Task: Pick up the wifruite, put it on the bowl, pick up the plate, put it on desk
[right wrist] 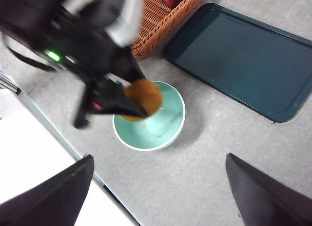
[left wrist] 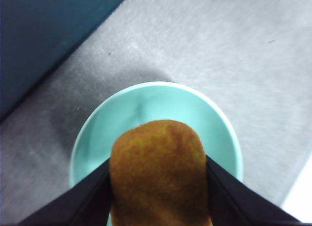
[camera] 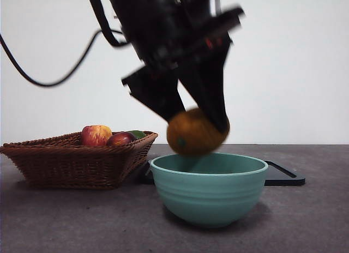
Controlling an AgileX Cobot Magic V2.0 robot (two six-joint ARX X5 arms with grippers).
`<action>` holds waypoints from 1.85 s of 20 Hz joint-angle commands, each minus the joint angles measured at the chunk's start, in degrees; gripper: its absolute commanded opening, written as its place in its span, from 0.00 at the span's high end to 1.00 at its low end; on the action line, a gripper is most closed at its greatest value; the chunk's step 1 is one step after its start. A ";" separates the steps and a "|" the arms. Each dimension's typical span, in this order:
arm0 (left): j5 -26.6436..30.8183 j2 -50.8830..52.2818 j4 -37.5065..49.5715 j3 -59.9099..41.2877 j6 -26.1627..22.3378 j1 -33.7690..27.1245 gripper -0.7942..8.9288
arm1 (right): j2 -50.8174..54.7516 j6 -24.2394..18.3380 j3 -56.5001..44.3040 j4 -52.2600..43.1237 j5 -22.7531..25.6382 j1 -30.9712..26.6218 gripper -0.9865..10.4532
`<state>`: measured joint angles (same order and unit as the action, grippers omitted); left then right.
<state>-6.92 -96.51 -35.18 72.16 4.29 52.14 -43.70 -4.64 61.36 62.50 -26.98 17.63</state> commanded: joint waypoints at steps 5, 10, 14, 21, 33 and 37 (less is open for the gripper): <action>1.38 -7.06 2.45 1.29 -0.90 1.25 0.73 | -0.39 0.17 1.11 -0.31 -0.02 0.35 0.54; 1.38 -8.55 3.13 1.29 -0.87 1.25 0.64 | -0.39 0.15 1.11 -0.28 -0.02 0.35 0.54; 1.38 -8.55 3.10 1.29 -0.76 1.36 0.59 | -0.39 0.15 1.11 -0.31 0.00 0.35 0.54; 1.36 -4.61 3.08 1.40 0.39 1.49 0.59 | -0.39 0.15 1.11 -0.28 0.00 0.35 0.54; 1.38 23.04 -1.33 1.38 4.20 -9.44 0.59 | -0.42 0.15 1.11 -0.31 0.00 0.35 0.54; 1.31 31.45 -3.06 -0.68 4.44 -15.67 0.59 | -0.42 0.15 1.11 -0.31 0.00 0.35 0.54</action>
<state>-5.74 -64.47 -38.15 71.20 8.36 35.97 -43.70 -4.64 61.36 62.50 -26.98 17.63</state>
